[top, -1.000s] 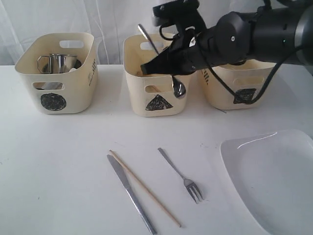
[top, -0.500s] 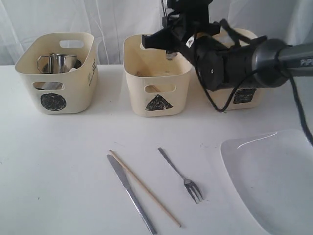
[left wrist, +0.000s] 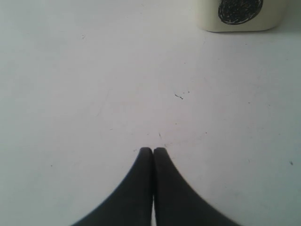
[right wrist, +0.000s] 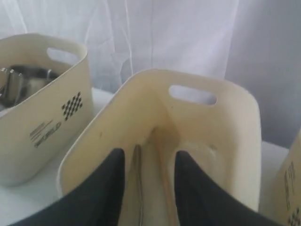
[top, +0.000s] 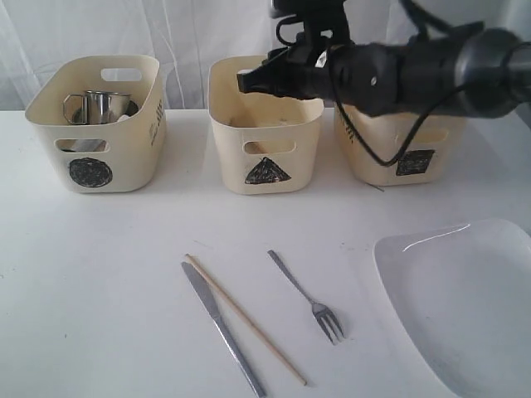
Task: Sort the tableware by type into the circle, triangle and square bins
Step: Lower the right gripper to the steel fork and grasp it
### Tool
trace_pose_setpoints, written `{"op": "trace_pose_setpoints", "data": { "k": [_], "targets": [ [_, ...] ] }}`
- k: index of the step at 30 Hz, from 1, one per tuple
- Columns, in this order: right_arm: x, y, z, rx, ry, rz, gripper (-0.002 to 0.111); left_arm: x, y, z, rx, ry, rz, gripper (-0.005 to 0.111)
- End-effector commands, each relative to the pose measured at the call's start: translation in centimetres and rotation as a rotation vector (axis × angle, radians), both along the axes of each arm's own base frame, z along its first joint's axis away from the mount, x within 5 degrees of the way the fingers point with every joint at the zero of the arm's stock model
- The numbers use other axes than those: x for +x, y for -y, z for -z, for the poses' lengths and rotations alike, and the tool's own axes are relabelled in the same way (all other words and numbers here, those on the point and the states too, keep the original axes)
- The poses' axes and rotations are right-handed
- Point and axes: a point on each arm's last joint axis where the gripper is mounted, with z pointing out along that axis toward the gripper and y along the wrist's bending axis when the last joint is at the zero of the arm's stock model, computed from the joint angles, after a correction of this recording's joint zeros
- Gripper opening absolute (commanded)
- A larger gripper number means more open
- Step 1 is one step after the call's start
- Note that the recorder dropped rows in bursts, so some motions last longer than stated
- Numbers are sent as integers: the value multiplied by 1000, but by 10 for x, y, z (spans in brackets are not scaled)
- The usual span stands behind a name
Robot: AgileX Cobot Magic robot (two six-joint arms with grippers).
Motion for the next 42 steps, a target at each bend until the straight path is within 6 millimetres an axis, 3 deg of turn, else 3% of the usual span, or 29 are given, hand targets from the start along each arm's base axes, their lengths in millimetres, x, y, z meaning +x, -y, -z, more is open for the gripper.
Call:
{"op": "trace_pose_setpoints", "data": {
  "k": [1,6,9,15,22,31,42],
  "targets": [
    [-41,9,-18,-85,-342,-77,30,0,0,2,-1,-2,-4,0],
    [-92,9,16,-192,-927,-197,27,0,0,2,-1,-2,-4,0],
    [-117,3,45,-211,-1106,-241,27,0,0,2,-1,-2,-4,0],
    [-135,-10,78,-234,-1074,-231,27,0,0,2,-1,-2,-4,0],
    [-121,-15,90,-253,-935,-220,28,0,0,2,-1,-2,-4,0],
    [-116,-11,111,-418,-921,-299,50,0,0,2,-1,-2,-4,0],
    [-113,-12,138,-450,-995,-302,50,0,0,2,-1,-2,-4,0]
  ]
}}
